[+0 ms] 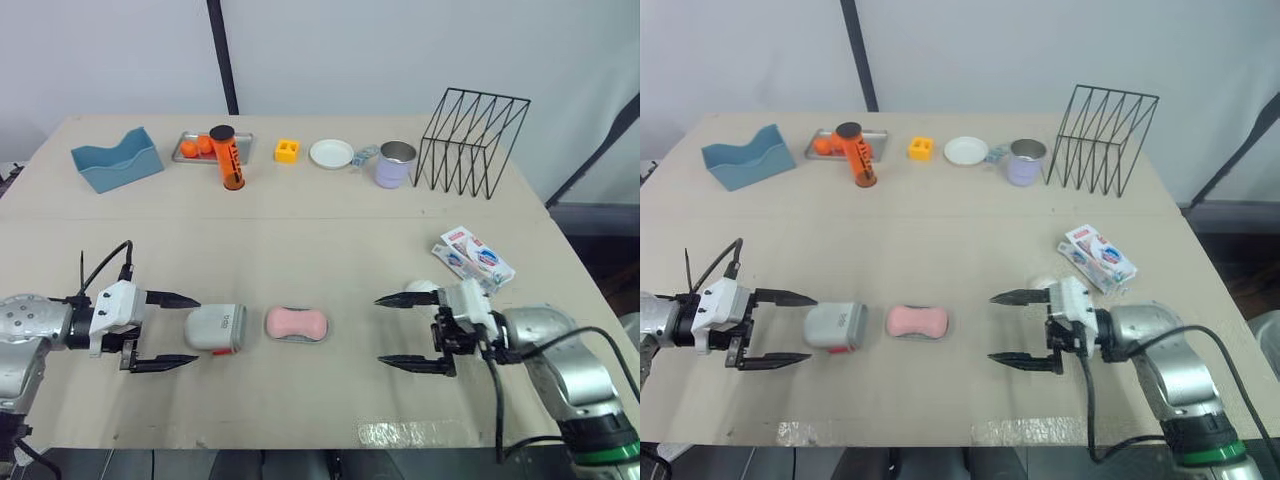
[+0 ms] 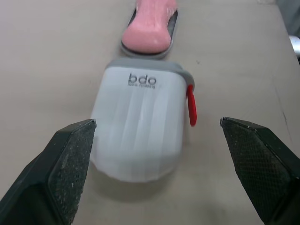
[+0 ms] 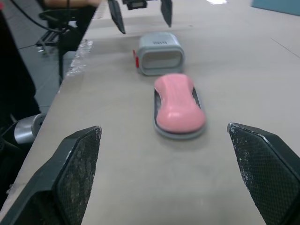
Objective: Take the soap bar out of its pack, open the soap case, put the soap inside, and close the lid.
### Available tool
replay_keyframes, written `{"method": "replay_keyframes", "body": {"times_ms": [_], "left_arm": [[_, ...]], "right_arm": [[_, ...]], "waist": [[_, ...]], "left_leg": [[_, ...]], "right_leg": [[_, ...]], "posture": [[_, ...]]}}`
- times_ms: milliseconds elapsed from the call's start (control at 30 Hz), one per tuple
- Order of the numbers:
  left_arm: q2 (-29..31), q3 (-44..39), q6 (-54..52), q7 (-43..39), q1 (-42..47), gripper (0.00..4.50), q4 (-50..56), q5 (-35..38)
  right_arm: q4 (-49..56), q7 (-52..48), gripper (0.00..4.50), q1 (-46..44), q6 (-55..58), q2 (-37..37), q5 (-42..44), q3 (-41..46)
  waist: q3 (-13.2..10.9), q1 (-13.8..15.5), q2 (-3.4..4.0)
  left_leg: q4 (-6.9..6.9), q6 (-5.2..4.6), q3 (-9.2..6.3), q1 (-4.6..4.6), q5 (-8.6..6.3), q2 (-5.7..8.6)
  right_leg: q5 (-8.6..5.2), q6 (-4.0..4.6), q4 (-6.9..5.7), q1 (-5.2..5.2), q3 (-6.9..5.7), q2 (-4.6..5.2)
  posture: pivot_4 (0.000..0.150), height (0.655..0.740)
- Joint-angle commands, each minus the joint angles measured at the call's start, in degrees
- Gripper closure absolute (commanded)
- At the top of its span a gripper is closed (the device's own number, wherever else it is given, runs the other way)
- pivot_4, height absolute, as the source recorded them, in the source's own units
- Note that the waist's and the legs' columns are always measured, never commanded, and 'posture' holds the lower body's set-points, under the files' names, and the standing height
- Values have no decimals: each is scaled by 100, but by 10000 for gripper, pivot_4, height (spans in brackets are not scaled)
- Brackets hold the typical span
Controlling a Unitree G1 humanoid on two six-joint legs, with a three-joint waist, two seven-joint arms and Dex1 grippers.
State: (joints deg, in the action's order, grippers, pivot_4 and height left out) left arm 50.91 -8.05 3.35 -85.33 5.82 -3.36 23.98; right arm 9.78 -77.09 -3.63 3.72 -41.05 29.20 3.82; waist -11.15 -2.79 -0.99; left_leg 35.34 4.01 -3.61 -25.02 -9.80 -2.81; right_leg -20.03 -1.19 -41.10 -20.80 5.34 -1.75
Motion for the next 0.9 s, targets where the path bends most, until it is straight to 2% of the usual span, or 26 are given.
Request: {"method": "replay_keyframes", "body": {"times_ms": [33, 233, 433, 900], "left_arm": [[39, -52, 44, -26, -16, 0, 69, 76], [38, 49, 204, -124, 79, 0, -109, -15], [41, 117, 400, -211, 197, 0, -323, -87], [-6, 357, 826, -312, 467, 0, -858, -354]], "right_arm": [[149, -211, 538, 403, -431, -69, 266, 488], [-141, -561, 538, 769, -757, -155, 335, 745], [-55, -657, 538, 817, -625, -200, 521, 725], [130, -612, 538, 703, -392, -316, 502, 606]], "waist": [[0, -3, 0], [0, 5, 0], [0, 4, 0], [0, 5, 1]], "left_leg": [[-1, 0, 1, 2, 0, 0], [0, 0, 3, 5, 0, 0], [-4, -1, 5, 37, -1, 0], [-3, -1, 5, 42, 0, 2]], "right_leg": [[0, -1, 0, 2, 2, -2], [-2, -3, 1, 7, 6, -2], [-14, -24, 5, 43, 11, -4], [-16, -28, 5, 51, 12, -3]], "posture": [[1500, 7400], [1500, 7400], [1500, 7400], [1500, 7400]]}}
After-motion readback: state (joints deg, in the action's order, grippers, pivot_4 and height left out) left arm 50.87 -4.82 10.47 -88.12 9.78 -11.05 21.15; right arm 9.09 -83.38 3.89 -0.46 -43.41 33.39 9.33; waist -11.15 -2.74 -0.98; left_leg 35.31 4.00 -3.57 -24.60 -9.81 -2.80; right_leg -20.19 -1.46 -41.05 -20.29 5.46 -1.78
